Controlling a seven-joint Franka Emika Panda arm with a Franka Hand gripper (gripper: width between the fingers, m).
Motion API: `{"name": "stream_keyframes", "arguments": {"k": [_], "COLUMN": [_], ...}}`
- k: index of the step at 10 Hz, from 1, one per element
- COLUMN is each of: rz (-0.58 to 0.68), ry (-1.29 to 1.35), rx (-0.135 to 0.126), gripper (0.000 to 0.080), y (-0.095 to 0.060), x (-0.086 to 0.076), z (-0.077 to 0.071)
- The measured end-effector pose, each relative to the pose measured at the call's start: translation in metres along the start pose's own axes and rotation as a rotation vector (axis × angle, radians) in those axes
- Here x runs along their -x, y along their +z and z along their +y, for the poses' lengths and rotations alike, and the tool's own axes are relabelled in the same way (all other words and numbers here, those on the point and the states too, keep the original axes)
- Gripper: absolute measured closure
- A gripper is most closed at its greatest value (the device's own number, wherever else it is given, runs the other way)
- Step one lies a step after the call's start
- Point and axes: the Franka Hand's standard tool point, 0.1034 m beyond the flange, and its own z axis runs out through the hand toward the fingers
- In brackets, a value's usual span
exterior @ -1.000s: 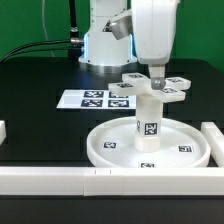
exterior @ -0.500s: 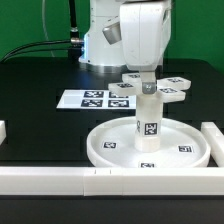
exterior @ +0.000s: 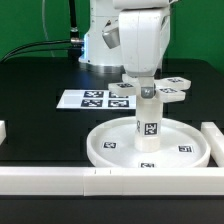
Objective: Assemble round table
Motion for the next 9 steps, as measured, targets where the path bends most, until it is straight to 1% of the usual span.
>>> {"name": "stream_keyframes", "arguments": {"k": [2, 4, 5, 6, 9], "rz": [-0.001, -0.001, -0.002, -0.002, -0.002], "ry": [0.001, 0.001, 0.002, 0.002, 0.034], "rx": [-0.007, -0.008, -0.008, -0.008, -0.008], "gripper": [0.0151, 0.0155, 0.0311, 0.0350, 0.0350], "y": [0.0037, 0.0044, 0.0041, 0.0041, 0.0041], "x": [0.0006, 0.0008, 0.0013, 0.0013, 0.0014], "z": [-0.0015, -0.0016, -0.0015, -0.0015, -0.0015]}}
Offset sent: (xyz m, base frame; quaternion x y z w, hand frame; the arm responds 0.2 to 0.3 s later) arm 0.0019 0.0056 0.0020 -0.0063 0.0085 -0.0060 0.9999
